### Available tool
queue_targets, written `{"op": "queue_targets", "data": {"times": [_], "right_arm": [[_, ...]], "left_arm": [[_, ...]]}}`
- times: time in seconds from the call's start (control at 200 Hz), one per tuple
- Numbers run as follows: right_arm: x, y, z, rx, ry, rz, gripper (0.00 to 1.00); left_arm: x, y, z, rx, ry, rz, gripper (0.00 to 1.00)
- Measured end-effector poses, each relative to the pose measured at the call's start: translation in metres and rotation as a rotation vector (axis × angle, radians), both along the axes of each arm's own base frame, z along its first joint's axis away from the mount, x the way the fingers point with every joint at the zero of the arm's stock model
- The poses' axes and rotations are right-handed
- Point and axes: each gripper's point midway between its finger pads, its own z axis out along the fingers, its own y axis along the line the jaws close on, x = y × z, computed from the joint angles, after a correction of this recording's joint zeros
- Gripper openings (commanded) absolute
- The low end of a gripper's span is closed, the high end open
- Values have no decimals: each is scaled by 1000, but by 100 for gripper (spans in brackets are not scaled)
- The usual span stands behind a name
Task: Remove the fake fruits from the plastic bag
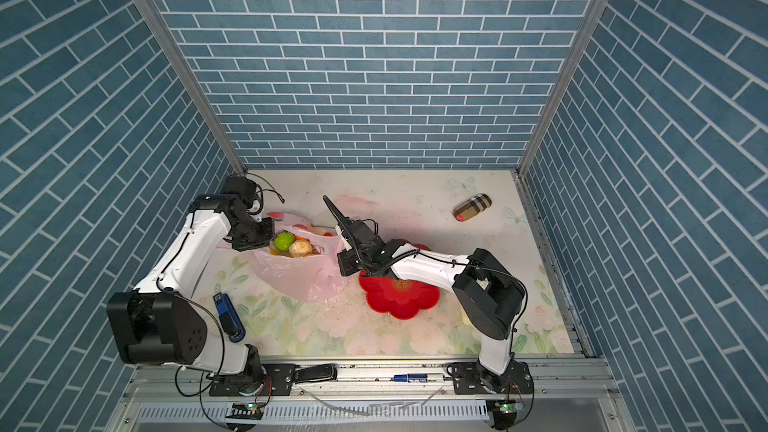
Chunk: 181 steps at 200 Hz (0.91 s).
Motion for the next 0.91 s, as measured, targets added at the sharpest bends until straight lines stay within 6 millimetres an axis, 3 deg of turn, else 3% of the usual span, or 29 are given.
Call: {"op": "queue_targets", "data": {"times": [0.325,0.5,0.705,0.905], "right_arm": [[-46,13,-8,-18,68,111,0],[-59,16,-23,-40,123,135,0],[-60,14,-39,-72,148,125,0],[-41,4,-37,-93,141,76,0]], "left_arm": [[7,5,-22,33,59,7,0],[10,6,-36,37,98,4,0],[12,6,-37,38,101,-15,0],[25,1,-25,13,60,-28,0]]}}
